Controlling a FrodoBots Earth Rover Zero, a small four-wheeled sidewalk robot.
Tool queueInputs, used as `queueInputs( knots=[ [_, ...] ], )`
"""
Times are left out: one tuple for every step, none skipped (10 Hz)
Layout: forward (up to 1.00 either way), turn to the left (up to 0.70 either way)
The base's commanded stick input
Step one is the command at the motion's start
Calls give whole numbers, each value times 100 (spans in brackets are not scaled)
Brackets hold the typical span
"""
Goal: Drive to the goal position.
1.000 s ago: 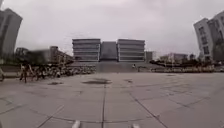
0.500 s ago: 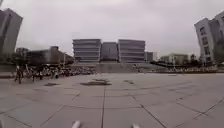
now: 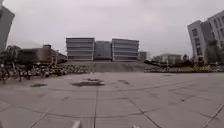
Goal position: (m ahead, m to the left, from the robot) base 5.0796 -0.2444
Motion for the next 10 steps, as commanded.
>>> queueInputs(
  knots=[
    [70, 0],
    [70, 0],
    [70, 0],
    [70, 0],
    [70, 0],
    [70, 0],
    [70, 0],
    [70, 0],
    [70, 0],
    [70, 0]
  ],
)
